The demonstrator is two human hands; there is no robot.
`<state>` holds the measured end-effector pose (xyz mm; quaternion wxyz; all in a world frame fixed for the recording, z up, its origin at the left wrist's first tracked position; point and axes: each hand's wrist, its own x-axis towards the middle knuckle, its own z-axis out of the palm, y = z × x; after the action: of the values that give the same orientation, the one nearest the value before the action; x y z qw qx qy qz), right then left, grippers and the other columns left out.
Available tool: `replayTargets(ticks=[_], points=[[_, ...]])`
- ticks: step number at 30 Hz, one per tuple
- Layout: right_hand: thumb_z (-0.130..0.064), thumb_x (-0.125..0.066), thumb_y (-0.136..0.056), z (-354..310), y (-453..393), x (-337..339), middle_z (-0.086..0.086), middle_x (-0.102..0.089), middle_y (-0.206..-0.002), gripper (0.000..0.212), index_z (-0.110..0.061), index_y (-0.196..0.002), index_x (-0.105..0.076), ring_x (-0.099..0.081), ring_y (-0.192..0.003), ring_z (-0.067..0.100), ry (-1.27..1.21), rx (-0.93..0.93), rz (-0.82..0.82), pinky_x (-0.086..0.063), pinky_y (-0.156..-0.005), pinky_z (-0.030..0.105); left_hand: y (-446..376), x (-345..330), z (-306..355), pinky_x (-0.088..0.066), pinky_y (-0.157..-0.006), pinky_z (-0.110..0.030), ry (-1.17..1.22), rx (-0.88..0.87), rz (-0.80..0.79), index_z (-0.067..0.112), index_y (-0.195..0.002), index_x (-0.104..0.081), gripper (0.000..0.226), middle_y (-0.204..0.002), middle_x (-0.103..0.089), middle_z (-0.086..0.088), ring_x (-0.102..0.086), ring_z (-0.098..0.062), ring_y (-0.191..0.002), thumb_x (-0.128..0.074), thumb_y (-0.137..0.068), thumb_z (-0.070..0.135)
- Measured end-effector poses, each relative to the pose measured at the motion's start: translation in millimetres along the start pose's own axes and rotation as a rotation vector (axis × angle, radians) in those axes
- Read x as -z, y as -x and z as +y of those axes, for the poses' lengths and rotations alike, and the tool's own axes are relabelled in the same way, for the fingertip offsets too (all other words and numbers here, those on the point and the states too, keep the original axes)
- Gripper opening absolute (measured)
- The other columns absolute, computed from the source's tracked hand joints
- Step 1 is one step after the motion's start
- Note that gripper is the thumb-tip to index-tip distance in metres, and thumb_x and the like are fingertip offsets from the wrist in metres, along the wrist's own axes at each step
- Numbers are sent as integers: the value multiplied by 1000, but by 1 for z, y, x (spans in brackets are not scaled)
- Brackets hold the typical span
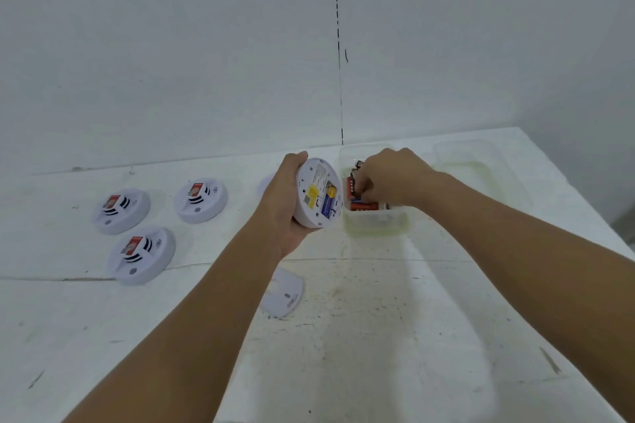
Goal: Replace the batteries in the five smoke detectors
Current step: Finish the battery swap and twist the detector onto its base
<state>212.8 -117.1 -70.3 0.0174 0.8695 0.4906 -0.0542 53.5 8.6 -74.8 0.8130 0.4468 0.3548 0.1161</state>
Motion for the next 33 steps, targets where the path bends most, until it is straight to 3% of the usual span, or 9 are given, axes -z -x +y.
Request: replayTargets(ticks=[5, 9, 12, 15, 19, 23, 28, 30, 33], points=[[-30, -66, -90, -3, -4, -8, -14, -70, -89, 8, -33, -91, -73, -64, -84, 14, 73, 24, 25, -39, -73, 30, -3, 3, 2, -50, -104, -61, 30, -8, -13, 20, -120, -72, 39, -120, -72, -17, -66, -40, -116, -66, -94, 50], [-39, -66, -93, -5, -2, -7, -13, -69, -92, 10, -34, -91, -74, -62, -87, 16, 79, 26, -45, -37, -80, 32, -6, 6, 2, -51, -102, -62, 50, -7, -13, 21, -120, -72, 38, -123, -71, -18, -66, -40, -118, -66, -94, 48], [-40, -66, -93, -7, -2, -6, -13, -66, -91, 12, -32, -95, -75, -62, -89, 18, 95, 25, -48, -35, -80, 33, -6, 8, 1, -50, -105, -60, 48, 8, -40, 21, -112, -72, 33, -115, -72, -17, -66, -38, -109, -63, -96, 48], [-41, -68, -94, -6, 1, -2, -18, -57, -83, 9, -34, -97, -72, -59, -93, 16, 27, 1, -44, -34, -87, 35, -4, 12, 2, -50, -104, -60, 31, 20, -49, 20, -117, -72, 37, -117, -72, -18, -67, -40, -109, -63, -96, 49], [-35, -66, -97, -3, 10, 12, -18, -62, -99, 8, -34, -104, -68, -58, -105, 15, -62, -50, 32, -31, -91, 35, -3, 19, 2, -50, -100, -64, 68, 20, -54, 20, -130, -70, 47, -122, -72, -18, -68, -42, -107, -68, -92, 49], [-32, -66, -99, -12, 33, 26, -13, -72, -104, 11, -30, -109, -71, -66, -100, 15, -418, -115, 188, -52, -89, 35, 4, 28, 2, -50, -105, -58, 129, 38, -104, 19, -111, -74, 37, -107, -75, -16, -66, -39, -102, -62, -96, 50], [-21, -60, -104, -46, 69, 31, -15, -77, -88, 28, -31, -129, -67, -71, -82, 2, -940, -117, 251, -54, -70, 22, 17, 45, -1, -51, -104, -55, 234, 41, -159, 18, -87, -82, 39, -93, -77, -13, -66, -36, -94, -60, -97, 49], [-15, -58, -106, -60, 78, 26, -12, -78, -88, 33, -30, -133, -66, -74, -86, 7, -1053, -84, 239, -56, -80, 23, 22, 51, -2, -52, -101, -53, 264, 45, -175, 17, -90, -81, 40, -93, -76, -13, -65, -35, -93, -59, -97, 49], [-17, -62, -104, -77, 86, 20, 1, -80, -96, 28, -32, -126, -70, -74, -97, 23, -1187, -94, 255, -55, -102, 43, 34, 57, -5, -53, -98, -50, 243, 46, -197, 14, -119, -74, 44, -108, -73, -15, -64, -35, -97, -57, -97, 49]])
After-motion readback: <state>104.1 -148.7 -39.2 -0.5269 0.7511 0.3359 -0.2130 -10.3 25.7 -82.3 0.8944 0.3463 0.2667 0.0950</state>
